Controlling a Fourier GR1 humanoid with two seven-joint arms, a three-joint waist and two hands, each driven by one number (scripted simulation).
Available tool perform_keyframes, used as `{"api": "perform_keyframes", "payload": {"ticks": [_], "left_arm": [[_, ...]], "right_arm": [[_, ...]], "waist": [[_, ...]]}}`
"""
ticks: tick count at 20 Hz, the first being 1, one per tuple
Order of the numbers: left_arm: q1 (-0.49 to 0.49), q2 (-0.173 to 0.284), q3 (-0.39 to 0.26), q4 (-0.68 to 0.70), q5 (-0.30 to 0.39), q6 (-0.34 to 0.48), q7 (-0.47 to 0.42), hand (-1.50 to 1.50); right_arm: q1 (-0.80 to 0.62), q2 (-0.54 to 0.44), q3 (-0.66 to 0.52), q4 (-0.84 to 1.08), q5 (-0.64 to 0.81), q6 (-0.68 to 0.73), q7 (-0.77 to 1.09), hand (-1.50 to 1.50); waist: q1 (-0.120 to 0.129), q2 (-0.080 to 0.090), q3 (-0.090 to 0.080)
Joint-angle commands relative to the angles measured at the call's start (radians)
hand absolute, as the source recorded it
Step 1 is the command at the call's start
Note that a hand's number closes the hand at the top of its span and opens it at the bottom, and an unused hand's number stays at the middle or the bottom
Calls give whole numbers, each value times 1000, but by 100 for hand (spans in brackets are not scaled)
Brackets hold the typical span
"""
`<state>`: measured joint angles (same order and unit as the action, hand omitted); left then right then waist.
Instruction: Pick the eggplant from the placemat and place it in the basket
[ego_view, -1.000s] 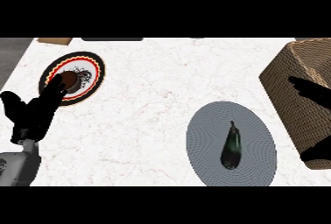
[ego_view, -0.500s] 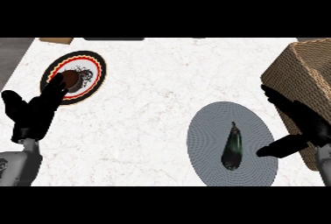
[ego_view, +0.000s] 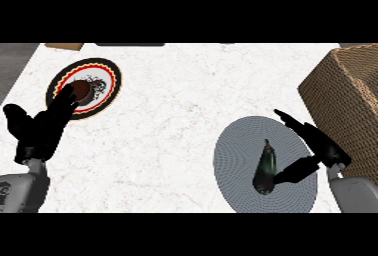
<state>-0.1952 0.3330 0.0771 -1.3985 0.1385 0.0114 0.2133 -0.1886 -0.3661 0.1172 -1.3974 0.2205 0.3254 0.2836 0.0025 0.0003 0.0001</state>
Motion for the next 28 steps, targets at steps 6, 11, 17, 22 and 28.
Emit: {"api": "perform_keyframes", "payload": {"ticks": [6,11,17,22,28], "left_arm": [[13,-19,50,4,-19,-45,-7,0],[38,-41,70,45,-35,-78,-76,0],[52,-49,56,-80,-53,-60,39,0],[53,-75,62,-7,-83,-74,-50,0],[23,-90,71,-31,-95,-57,15,0]], "right_arm": [[-35,40,-27,183,124,24,-144,-150],[10,74,-50,45,104,68,-68,-150],[82,90,-55,-43,83,111,-107,-150],[82,122,-35,-3,164,86,-117,-150],[68,123,-40,73,261,46,-169,-150]], "waist": [[1,0,0],[-2,-1,0],[-3,-2,0],[-2,-1,0],[-2,-1,0]]}}
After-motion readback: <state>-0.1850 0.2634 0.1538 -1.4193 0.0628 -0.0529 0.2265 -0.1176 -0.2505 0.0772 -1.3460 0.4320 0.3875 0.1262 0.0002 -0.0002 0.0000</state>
